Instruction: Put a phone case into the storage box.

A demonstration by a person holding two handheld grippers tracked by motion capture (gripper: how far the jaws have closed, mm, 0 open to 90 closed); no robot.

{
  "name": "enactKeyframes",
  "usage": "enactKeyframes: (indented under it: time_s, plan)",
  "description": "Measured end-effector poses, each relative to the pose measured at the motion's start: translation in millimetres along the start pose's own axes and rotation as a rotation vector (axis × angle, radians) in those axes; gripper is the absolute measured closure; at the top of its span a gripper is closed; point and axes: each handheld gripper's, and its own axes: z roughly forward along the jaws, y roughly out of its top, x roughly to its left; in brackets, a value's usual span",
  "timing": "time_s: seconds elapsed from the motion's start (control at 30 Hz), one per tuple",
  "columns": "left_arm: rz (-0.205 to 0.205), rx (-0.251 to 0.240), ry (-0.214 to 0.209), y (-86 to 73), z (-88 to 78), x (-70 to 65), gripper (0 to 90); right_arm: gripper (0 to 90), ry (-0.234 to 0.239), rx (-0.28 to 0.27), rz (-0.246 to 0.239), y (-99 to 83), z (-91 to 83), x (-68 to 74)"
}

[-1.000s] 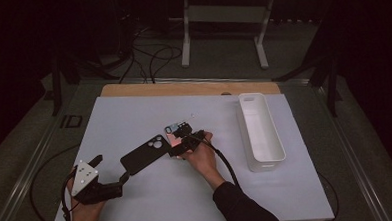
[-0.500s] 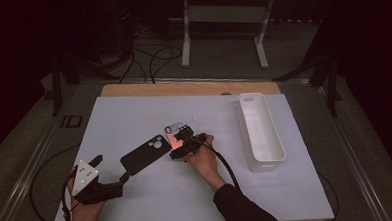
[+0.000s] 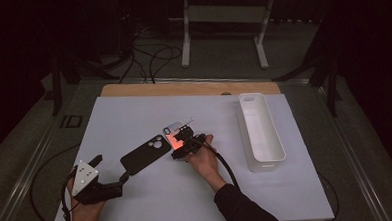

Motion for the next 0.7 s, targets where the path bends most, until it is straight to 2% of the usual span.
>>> enactKeyframes:
  time_s: [0.07, 0.17, 0.33, 0.6, 0.7]
  plan:
    - [-0.001, 0.0, 0.0, 0.0, 0.1, -0.1, 0.0, 16.2, -0.007, -0.005, -0.007, -1.3, -1.2, -1.3]
    - [-0.002, 0.002, 0.0, -0.1, 0.4, -0.3, 0.0, 16.5, -0.01, -0.031, 0.009, -3.2, -5.3, -4.5]
    - [-0.003, 0.006, 0.003, -0.2, 1.0, -0.4, 0.0, 16.6, 0.006, -0.067, 0.014, -3.5, -12.2, -7.3]
    - [-0.004, 0.011, 0.007, -0.2, 1.3, -0.1, 0.0, 16.9, 0.004, -0.125, -0.012, -2.8, -26.6, -6.3]
    - [-0.003, 0.016, 0.008, -0.2, 1.7, -0.1, 0.0, 16.9, 0.001, -0.169, -0.025, -3.1, -35.8, -5.3]
